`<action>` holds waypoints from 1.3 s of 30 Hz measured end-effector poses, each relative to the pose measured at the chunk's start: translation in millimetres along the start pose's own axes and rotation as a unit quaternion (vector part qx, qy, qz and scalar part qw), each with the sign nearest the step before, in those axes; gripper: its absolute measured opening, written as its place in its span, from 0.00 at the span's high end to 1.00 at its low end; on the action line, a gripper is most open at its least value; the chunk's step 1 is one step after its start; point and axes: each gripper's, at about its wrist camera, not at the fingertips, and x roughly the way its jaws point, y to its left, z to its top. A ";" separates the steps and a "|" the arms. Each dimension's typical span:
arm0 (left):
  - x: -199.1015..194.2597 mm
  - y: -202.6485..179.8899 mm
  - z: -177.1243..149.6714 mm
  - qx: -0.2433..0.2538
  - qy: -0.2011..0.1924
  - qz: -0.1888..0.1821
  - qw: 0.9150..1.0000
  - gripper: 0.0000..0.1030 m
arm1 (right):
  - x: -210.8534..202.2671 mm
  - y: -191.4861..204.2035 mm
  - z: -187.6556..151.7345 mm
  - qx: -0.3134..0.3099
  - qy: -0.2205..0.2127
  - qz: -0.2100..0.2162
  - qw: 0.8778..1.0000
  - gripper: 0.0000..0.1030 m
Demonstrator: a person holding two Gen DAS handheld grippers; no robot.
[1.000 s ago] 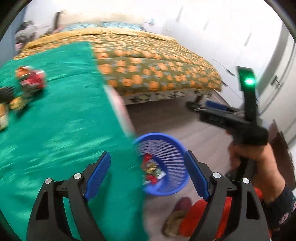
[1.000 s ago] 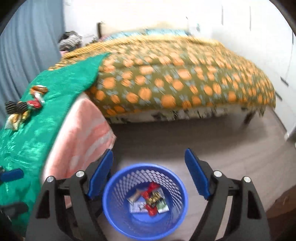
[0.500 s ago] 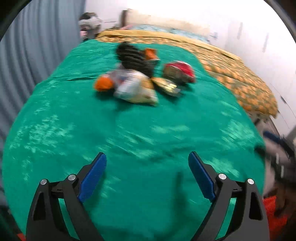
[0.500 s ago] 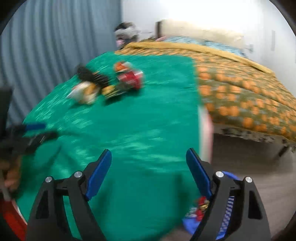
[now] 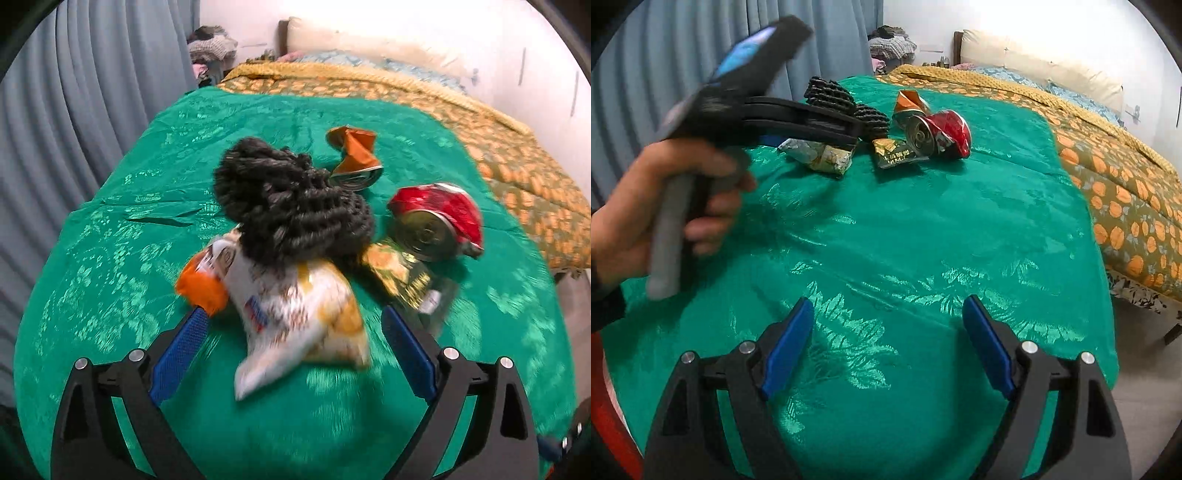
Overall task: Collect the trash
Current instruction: 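Move both tools back over the trash on the green cloth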
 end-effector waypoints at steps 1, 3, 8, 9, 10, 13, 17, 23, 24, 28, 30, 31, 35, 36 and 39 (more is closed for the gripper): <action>3.2 -0.9 1.7 0.000 0.002 0.008 1.000 0.09 | -0.5 1.6 -0.5 -0.005 -0.002 -0.001 1.000 0.22; 5.1 -1.7 1.2 0.003 0.000 0.015 1.000 0.12 | -1.3 5.2 -1.8 -0.016 -0.003 -0.004 1.000 0.22; -0.6 1.6 -5.7 0.016 -0.001 -0.002 1.000 0.49 | -1.4 9.7 -2.7 -0.028 -0.005 -0.008 1.000 0.22; -5.4 3.7 -8.2 0.018 -0.001 -0.008 1.000 0.51 | -1.8 9.0 -2.9 -0.025 -0.005 -0.006 1.000 0.22; -10.7 6.9 -11.1 0.020 0.001 -0.018 1.000 0.52 | -2.1 7.9 -3.1 -0.021 -0.005 -0.005 1.000 0.22; -37.0 13.4 -28.2 0.041 0.000 -0.036 0.999 0.52 | -2.3 6.4 -3.8 -0.015 -0.005 -0.001 1.000 0.22; -74.4 34.2 -65.0 0.052 0.018 -0.085 0.995 0.51 | -3.9 8.3 -6.3 -0.020 -0.005 -0.002 1.000 0.22; -86.2 49.3 -105.0 0.041 0.029 -0.124 0.991 0.31 | -3.3 7.5 -6.2 -0.015 -0.005 -0.008 1.000 0.22; -86.9 48.8 -107.4 0.041 0.021 -0.122 0.991 0.21 | -3.2 6.8 -6.4 -0.012 -0.004 -0.008 1.000 0.22; -83.8 43.0 -106.0 0.045 -0.007 -0.109 0.993 0.12 | -2.0 3.3 -8.3 -0.001 0.003 -0.008 1.000 0.22; -75.5 43.4 -103.9 0.048 -0.007 -0.095 0.994 0.12 | -1.7 3.1 -10.1 -0.001 0.007 -0.008 1.000 0.22; -73.0 45.5 -103.1 0.048 -0.005 -0.092 0.995 0.12 | -1.9 2.9 -11.0 -0.001 0.008 -0.008 1.000 0.22; -60.0 52.2 -101.6 0.040 0.015 -0.085 0.995 0.12 | -2.5 4.4 -11.9 0.000 0.012 -0.008 1.000 0.20; -57.7 53.2 -101.4 0.038 0.019 -0.085 0.995 0.12 | -2.4 4.8 -11.7 -0.002 0.014 -0.008 1.000 0.20; -54.3 52.5 -102.3 0.040 0.028 -0.083 0.995 0.10 | -0.5 3.8 -6.7 -0.006 0.029 -0.001 1.000 0.19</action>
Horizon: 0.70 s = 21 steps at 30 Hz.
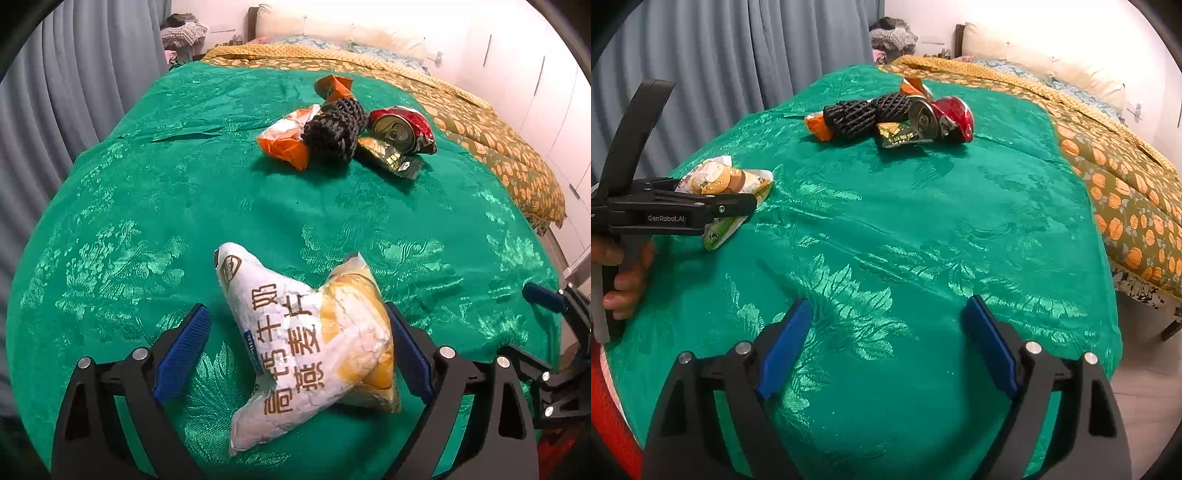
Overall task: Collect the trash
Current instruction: 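Move both tools back over the trash on the green cloth, then grasp the white oat snack bag with the left tool while the right tool grasps the green cracker packet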
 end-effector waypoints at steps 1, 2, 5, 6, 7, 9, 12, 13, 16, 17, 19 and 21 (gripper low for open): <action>1.2 -1.1 -0.7 0.004 0.003 0.003 1.000 0.09 | 1.5 -2.9 5.7 0.001 0.004 0.002 1.000 0.19; 2.3 -2.9 -0.7 0.009 0.006 0.007 1.000 0.08 | 2.8 -5.7 9.8 0.003 0.005 0.002 1.000 0.19; 5.2 -8.5 -0.8 0.019 0.011 0.021 1.000 0.06 | 10.5 -19.9 33.4 0.023 -0.002 0.003 1.000 0.19; 5.8 -8.2 -0.4 0.017 0.012 0.022 1.000 0.05 | 13.8 -23.9 41.4 0.026 -0.004 0.002 1.000 0.19; 6.6 -8.0 -0.2 0.017 0.012 0.022 1.000 0.05 | 21.5 -28.9 56.4 0.026 -0.006 0.000 1.000 0.19; 7.4 -8.6 0.5 0.018 0.013 0.024 0.999 0.04 | 33.2 -33.5 74.4 0.023 -0.005 0.001 1.000 0.19; 8.0 -8.4 1.1 0.018 0.013 0.024 0.999 0.04 | 56.2 -40.6 105.3 0.034 0.002 0.014 0.999 0.19; 7.9 -8.5 1.1 0.018 0.013 0.024 0.999 0.04 | 63.2 -41.7 114.7 0.039 0.002 0.016 0.999 0.19; 8.5 -9.0 1.8 0.018 0.013 0.023 1.000 0.04 | 78.2 -31.9 135.1 0.008 -0.002 0.027 1.000 0.20; 8.6 -9.2 1.9 0.018 0.013 0.023 0.999 0.04 | 83.8 -25.6 140.4 -0.013 0.002 0.034 0.999 0.23; 9.5 -9.3 2.6 0.018 0.013 0.022 0.999 0.04 | 90.8 -15.8 146.6 -0.049 0.008 0.033 0.998 0.27; 9.7 -9.5 2.6 0.019 0.013 0.022 0.999 0.04 | 97.9 -10.1 151.7 -0.071 0.013 0.022 0.997 0.27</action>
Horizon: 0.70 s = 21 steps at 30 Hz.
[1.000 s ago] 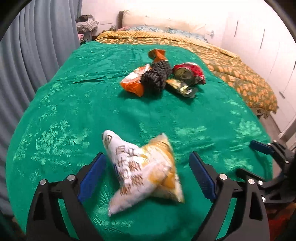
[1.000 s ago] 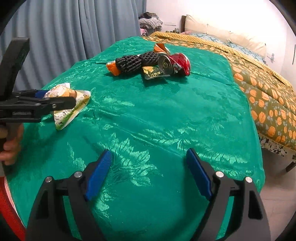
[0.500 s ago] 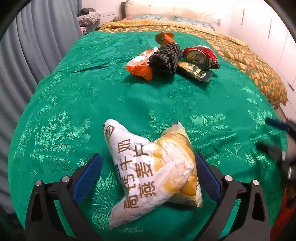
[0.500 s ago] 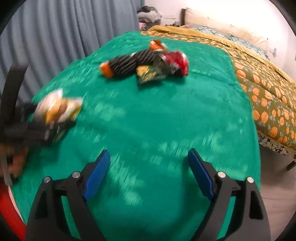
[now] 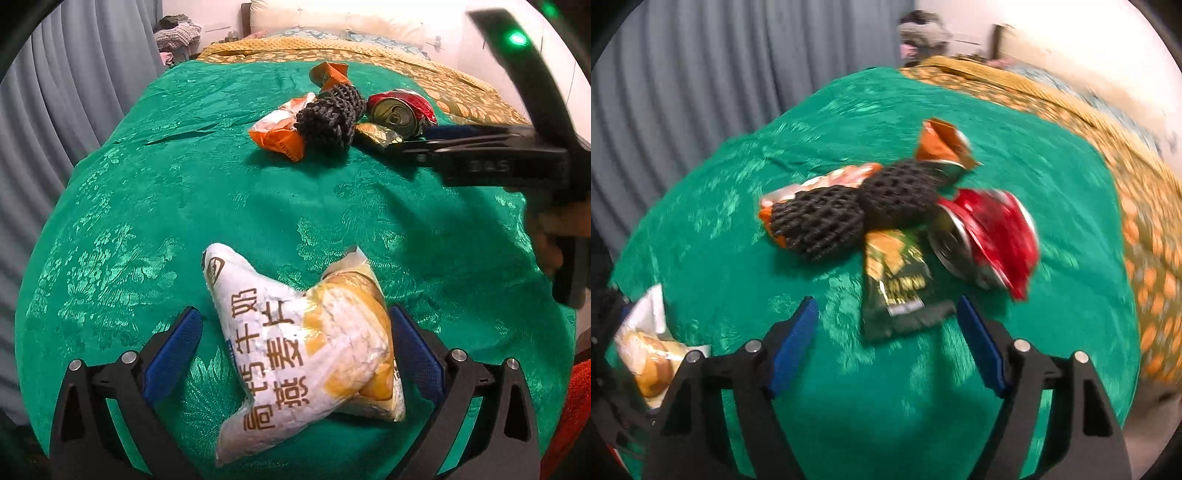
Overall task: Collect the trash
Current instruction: 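Grasp the white oat snack bag with the left tool while the right tool grasps the green cracker packet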
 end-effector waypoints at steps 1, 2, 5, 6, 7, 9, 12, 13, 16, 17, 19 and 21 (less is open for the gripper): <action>0.0 -0.1 -0.2 0.000 0.000 0.000 1.000 0.04 | 4.7 0.0 3.1 -0.005 0.005 -0.005 1.000 0.27; 0.3 -0.2 0.2 0.000 0.000 0.000 1.000 0.04 | 9.5 -1.3 5.7 -0.007 0.009 -0.009 1.000 0.27; 0.7 -0.4 0.6 0.001 0.000 -0.001 1.000 0.04 | 23.2 -8.6 12.8 -0.002 0.017 -0.009 1.000 0.27; 0.9 -0.5 0.8 0.001 0.000 -0.002 1.000 0.04 | 26.6 -11.8 13.9 0.001 0.019 -0.005 1.000 0.27; 0.9 -0.4 0.9 0.002 0.000 -0.003 1.000 0.04 | 30.2 -12.5 14.9 0.002 0.023 0.002 1.000 0.29; 0.9 -0.6 0.8 0.002 0.000 -0.003 1.000 0.04 | 34.6 -9.7 15.0 -0.001 0.029 0.014 0.999 0.41; 1.0 -0.9 0.8 0.002 0.000 -0.002 1.000 0.04 | 30.7 -3.8 12.5 0.003 0.027 0.019 0.999 0.53; 1.0 -0.7 0.8 0.002 0.000 -0.002 1.000 0.04 | 29.5 -2.6 11.3 0.004 0.028 0.019 0.999 0.54; 1.2 -0.8 0.8 0.002 0.000 -0.002 1.000 0.04 | 18.0 3.8 -2.0 0.009 0.032 0.023 0.999 0.54; 1.2 -0.7 0.9 0.002 0.000 -0.002 1.000 0.04 | 15.1 5.4 -5.5 0.010 0.032 0.026 0.999 0.54; 1.4 -0.7 1.0 0.002 0.000 -0.002 1.000 0.04 | 5.8 9.1 -17.9 0.012 0.033 0.031 0.999 0.54; 1.4 -0.7 1.0 0.002 0.000 -0.002 1.000 0.04 | -3.7 12.7 -29.6 0.009 0.033 0.026 0.999 0.54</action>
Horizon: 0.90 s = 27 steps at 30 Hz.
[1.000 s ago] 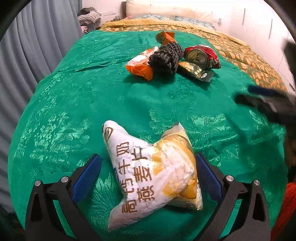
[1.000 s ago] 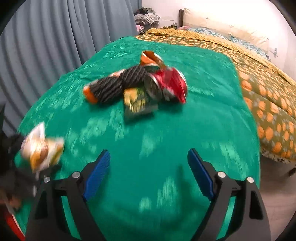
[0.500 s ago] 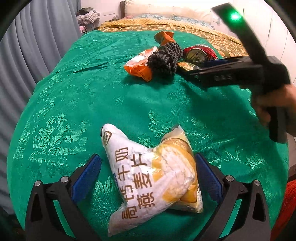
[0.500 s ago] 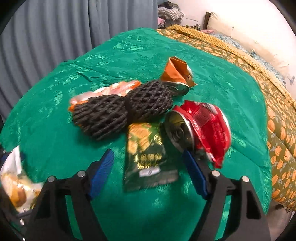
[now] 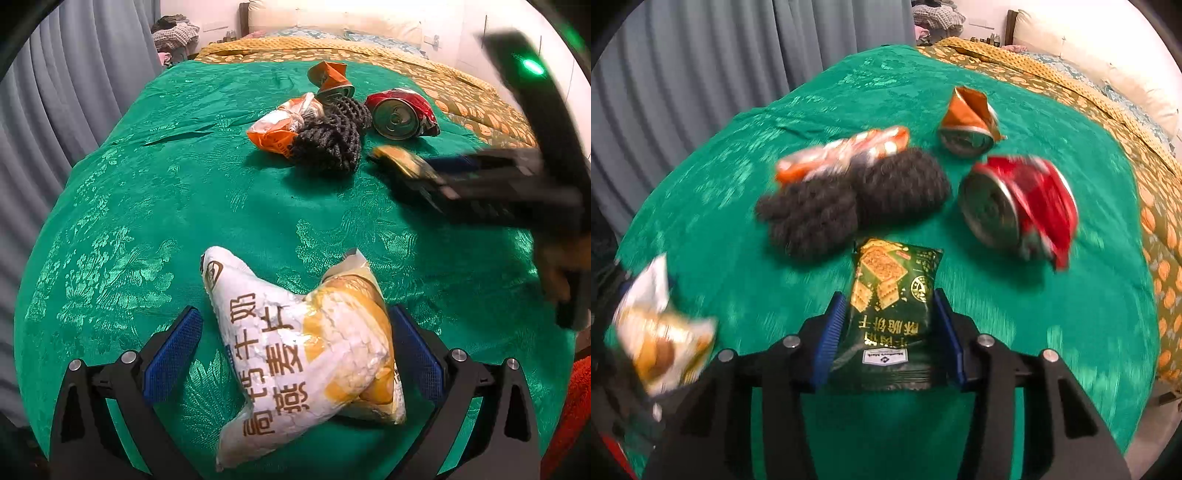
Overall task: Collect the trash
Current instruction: 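Grasp the white oat snack bag with the left tool while the right tool grasps the green cracker packet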
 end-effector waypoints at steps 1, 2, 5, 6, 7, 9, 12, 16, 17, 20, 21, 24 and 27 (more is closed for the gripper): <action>0.0 0.2 0.0 0.000 0.000 0.000 1.000 0.04 | -5.3 1.9 -7.5 0.000 0.000 -0.002 1.000 0.54; 0.1 0.0 0.1 0.000 0.000 0.000 1.000 0.04 | -10.6 3.8 -15.0 0.001 0.000 -0.005 1.000 0.54; 0.0 0.5 -0.1 0.000 0.000 0.000 1.000 0.04 | -23.3 9.9 -34.9 0.004 0.000 -0.016 1.000 0.54; 0.0 0.5 0.0 0.000 0.000 0.000 1.000 0.04 | -28.4 12.2 -42.3 0.009 0.001 -0.020 1.000 0.54; 0.1 0.7 0.0 0.000 0.000 0.000 1.000 0.04 | -31.4 12.7 -47.7 0.013 0.002 -0.021 1.000 0.54; -0.4 0.3 -0.4 0.001 0.000 -0.001 1.000 0.04 | -38.6 14.3 -58.4 0.029 0.004 -0.023 0.999 0.54; -2.4 -1.5 -2.1 0.005 -0.001 0.004 1.000 0.04 | -47.7 16.4 -73.2 0.053 0.003 -0.022 0.998 0.52; -7.8 1.8 -9.0 0.044 0.007 -0.019 0.999 0.04 | -55.8 17.8 -85.9 0.062 0.008 -0.015 0.998 0.29; -8.9 5.5 -10.5 0.050 0.016 -0.029 0.998 0.04 | -57.2 16.2 -88.8 0.065 0.012 -0.013 0.998 0.26; -14.8 20.4 -12.6 0.040 0.027 -0.037 0.998 0.04 | -61.8 9.0 -89.9 0.074 0.021 -0.010 0.997 0.26; -18.2 24.9 -12.9 0.032 0.021 -0.043 0.998 0.04 | -61.9 5.7 -87.8 0.079 0.023 -0.008 0.997 0.26; -28.3 29.9 -10.1 0.019 -0.008 -0.084 0.996 0.04 | -64.0 -1.4 -79.4 0.086 0.030 -0.005 0.996 0.25; -24.4 21.9 -4.0 0.024 -0.016 -0.096 0.995 0.06 | -59.0 0.1 -71.3 0.081 0.042 -0.001 0.996 0.25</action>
